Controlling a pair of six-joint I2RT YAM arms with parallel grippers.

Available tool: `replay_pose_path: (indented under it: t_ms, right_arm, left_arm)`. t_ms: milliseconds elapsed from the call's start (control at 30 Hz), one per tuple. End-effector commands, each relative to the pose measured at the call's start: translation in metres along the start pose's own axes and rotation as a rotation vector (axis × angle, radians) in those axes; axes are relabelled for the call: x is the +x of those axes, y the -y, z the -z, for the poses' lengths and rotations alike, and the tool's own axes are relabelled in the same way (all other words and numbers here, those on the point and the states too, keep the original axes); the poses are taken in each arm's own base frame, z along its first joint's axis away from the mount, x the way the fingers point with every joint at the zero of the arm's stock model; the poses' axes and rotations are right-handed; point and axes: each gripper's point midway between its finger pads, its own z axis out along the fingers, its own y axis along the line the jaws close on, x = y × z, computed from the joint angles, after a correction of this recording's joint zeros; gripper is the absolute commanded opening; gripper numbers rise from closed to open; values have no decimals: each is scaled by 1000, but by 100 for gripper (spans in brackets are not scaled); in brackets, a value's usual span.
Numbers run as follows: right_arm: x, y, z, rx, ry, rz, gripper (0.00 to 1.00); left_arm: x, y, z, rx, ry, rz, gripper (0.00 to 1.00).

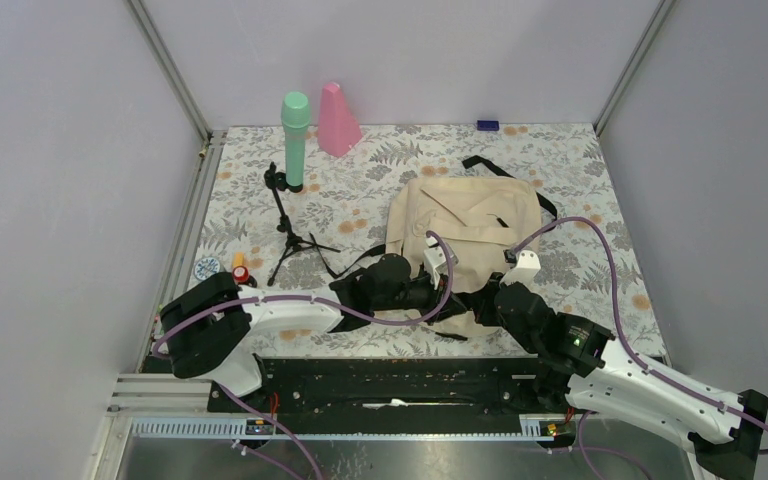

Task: Pack the student bag
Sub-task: Zip the student bag at the center of the board.

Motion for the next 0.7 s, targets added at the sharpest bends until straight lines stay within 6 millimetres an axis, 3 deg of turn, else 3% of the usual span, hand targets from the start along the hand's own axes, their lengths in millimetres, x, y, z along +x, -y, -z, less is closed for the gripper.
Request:
replay_pose_path:
  t_ms: [0,133,333,433,667]
  right_arm:
    - [-8,-15,0,-53,20,-58,0]
    - [-9,-15,0,-53,22,-57,0]
    - [-9,-15,1,-54,21,-55,0]
    - [-9,-16,1,-55,21,-55,0]
    - [-9,-15,1,-54,22,-56,0]
  left_arm:
    - [-34,21,2,72,96,-36,9]
    - [-32,22,2,80,86,-30,0]
    - [-26,19,0,72,70,-29,33]
    - [-21,16,-2,63,54,-31,40]
    - [-19,9,-4,33,46,-41,41]
